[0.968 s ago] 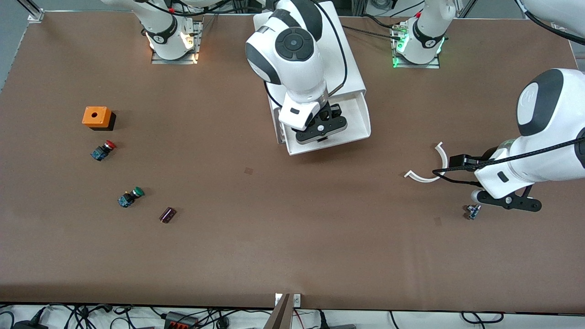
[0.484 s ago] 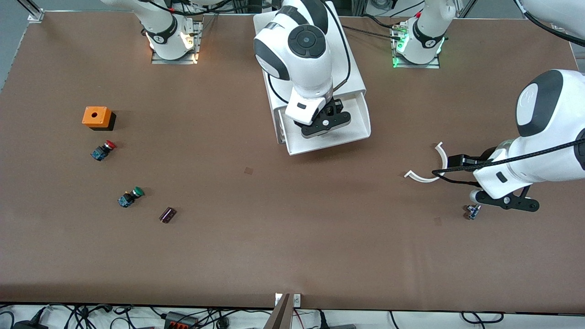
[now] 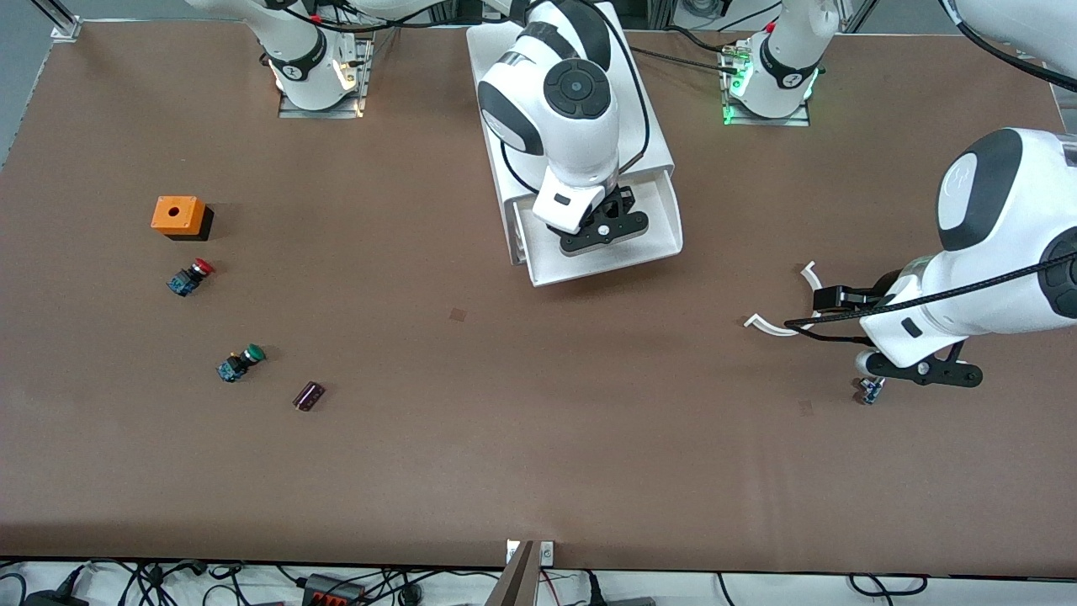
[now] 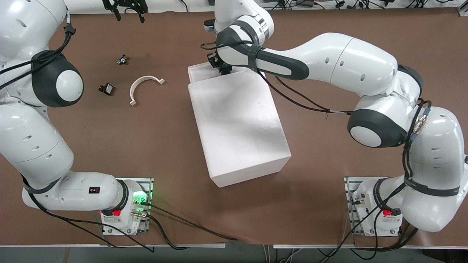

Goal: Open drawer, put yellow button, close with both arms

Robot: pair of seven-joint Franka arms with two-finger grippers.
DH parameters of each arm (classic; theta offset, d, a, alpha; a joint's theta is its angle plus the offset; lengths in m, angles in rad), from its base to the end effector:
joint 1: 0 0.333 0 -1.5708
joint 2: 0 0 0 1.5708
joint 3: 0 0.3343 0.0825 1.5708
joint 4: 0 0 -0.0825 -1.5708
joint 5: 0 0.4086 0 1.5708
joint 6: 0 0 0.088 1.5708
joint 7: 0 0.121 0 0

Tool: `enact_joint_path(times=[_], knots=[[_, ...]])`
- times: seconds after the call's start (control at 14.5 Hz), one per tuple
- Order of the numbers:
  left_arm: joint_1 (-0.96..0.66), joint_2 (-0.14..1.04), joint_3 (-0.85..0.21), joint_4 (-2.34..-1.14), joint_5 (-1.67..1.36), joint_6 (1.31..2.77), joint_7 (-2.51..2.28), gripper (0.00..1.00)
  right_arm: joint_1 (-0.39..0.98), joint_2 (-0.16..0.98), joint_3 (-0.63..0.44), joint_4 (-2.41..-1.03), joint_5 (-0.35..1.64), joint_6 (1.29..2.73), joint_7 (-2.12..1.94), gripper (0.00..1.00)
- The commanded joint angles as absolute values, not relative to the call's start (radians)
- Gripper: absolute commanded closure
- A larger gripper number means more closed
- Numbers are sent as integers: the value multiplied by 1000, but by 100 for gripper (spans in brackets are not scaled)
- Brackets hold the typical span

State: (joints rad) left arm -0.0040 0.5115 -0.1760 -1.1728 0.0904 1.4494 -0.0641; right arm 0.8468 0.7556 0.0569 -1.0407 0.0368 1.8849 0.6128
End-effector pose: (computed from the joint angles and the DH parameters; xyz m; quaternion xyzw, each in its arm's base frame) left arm 0.7025 -0.0866 0.4853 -0.9922 0.0511 0.1127 0.0152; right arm 0.5068 0.6246 0.3968 -0.9896 -0.1313 -0.0072 0.0576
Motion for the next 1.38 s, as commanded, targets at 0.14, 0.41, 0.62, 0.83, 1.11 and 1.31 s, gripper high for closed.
enact_joint_path(times=[0.14, 0.41, 0.62, 0.83, 1.11, 1.31], knots=[[-2, 522, -178, -1170, 71, 1442, -77, 0, 859, 778, 45, -991, 21, 1882, 728, 0], [-3, 526, -178, -1170, 28, 1443, -78, 0, 854, 766, -3, -905, 23, 1868, 774, 0], [-5, 528, -178, -1170, -47, 1462, -185, 0, 777, 735, -3, -874, 29, 1842, 766, 0], [-49, 523, -178, -1235, -60, 1604, -277, 0, 692, 703, -9, -880, 20, 1764, 746, 0], [-139, 529, -179, -1305, -54, 1754, -469, 0, 513, 664, -8, -954, 20, 1657, 481, 0], [-231, 531, -178, -1350, -49, 1821, -633, 0, 408, 625, -6, -1009, 20, 1622, 431, 0]])
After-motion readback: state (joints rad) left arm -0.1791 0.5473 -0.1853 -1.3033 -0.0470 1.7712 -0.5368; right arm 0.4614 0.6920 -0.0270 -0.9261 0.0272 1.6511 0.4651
